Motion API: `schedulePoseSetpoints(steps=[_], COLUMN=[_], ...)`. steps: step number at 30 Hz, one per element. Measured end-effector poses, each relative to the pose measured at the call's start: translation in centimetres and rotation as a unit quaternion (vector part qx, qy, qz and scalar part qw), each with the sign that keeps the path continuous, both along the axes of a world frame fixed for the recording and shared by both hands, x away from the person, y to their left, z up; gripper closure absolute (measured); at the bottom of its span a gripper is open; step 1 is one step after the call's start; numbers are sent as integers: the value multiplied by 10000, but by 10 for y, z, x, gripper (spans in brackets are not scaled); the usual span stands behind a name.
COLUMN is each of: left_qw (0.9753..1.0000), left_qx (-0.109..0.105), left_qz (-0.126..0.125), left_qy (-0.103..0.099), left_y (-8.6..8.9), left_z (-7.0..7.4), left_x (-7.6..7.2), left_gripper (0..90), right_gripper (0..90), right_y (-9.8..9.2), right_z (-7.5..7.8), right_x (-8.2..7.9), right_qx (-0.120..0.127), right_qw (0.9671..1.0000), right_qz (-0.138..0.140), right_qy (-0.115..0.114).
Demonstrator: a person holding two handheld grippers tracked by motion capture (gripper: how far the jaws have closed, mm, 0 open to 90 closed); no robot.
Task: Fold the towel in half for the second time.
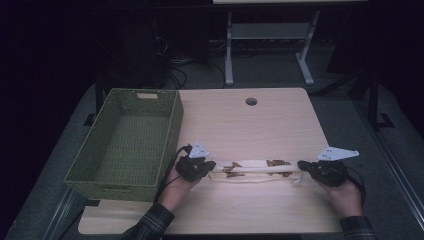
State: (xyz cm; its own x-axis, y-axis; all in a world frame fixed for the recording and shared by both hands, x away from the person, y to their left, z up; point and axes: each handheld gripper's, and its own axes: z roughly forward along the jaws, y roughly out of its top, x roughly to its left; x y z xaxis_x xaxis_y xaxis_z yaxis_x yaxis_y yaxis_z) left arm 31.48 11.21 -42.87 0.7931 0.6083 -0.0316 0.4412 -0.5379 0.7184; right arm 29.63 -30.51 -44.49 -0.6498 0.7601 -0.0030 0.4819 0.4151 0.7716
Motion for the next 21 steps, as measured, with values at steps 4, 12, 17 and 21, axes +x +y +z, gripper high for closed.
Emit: schedulePoseSetpoints(steps=[4, 12, 17, 21], left_qw=[9999, 9988, 9980, 9974], left_qx=[113, 367, 506, 546], left_qz=[-67, -232, -298, -312], left_qy=[81, 236, 242, 359], left_y=[-2, -6, -8, -8], left_z=[-5, -14, -16, -20], left_x=[-2, -7, -11, -11], left_gripper=[882, 881, 882, 879], right_gripper=[875, 874, 874, 869], right_y=[0, 1, 0, 0], right_z=[-4, -11, -13, -16], right_x=[-2, -8, -14, -17], right_qx=[-46, -119, -129, -230], right_qw=[10000, 9997, 9994, 9990], right_qz=[27, 99, 149, 213], right_qy=[55, 213, 277, 306])
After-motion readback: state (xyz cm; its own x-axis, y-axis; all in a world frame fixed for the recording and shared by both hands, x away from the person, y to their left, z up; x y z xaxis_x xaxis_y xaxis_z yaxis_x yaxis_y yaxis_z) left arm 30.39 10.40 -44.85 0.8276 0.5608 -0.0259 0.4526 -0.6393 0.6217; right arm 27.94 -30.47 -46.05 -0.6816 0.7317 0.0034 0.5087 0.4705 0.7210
